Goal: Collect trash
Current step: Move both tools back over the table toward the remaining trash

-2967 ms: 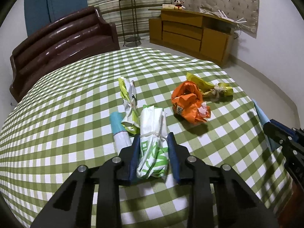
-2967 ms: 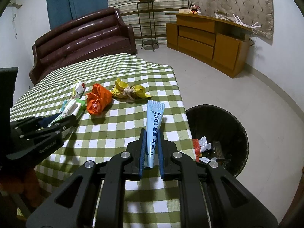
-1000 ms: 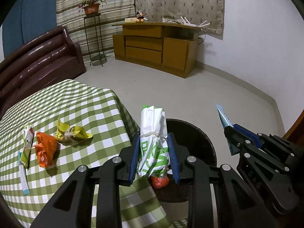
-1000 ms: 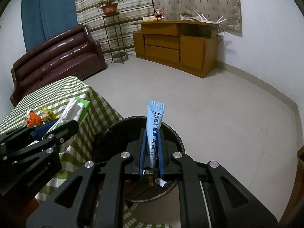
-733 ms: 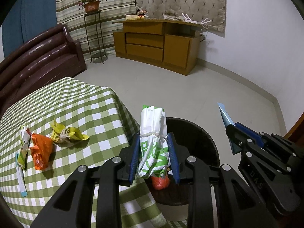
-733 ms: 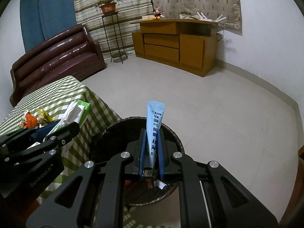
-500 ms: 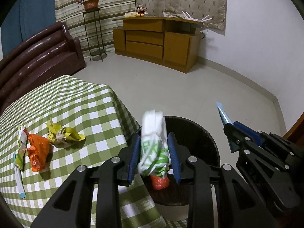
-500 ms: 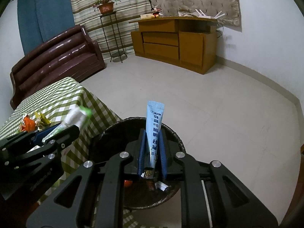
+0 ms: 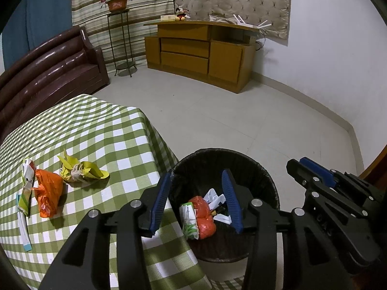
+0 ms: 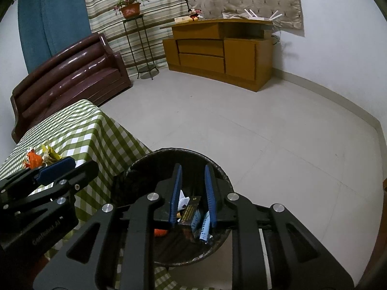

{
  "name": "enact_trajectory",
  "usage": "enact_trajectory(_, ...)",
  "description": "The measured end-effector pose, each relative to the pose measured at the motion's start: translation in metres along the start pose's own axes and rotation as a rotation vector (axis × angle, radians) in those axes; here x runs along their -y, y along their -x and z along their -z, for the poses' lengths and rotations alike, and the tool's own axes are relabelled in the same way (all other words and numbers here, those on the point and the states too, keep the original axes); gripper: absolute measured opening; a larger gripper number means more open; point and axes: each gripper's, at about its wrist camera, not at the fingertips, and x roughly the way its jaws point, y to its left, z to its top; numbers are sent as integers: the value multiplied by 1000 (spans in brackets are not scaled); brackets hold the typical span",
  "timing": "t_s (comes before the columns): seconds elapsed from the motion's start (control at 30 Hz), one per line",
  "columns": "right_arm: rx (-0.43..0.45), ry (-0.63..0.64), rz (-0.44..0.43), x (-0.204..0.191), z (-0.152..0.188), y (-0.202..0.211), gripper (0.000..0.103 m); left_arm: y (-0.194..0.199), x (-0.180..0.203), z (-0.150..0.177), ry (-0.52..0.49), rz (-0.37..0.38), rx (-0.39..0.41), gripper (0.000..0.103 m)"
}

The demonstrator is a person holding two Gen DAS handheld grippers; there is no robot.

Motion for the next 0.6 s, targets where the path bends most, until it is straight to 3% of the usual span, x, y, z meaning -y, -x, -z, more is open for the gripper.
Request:
enact_trajectory(0.3, -2, -6, 2, -4, 3, 11, 26, 12, -13, 4, 27, -8, 13, 48)
enact_trajectory(0.37, 0, -6, -1, -7, 3, 14, 31, 16, -17, 5, 33, -14, 14, 49)
enact_trajectory(0.6, -3, 30, -33, -33, 7, 21, 34, 33, -49, 20, 78, -60, 12, 51)
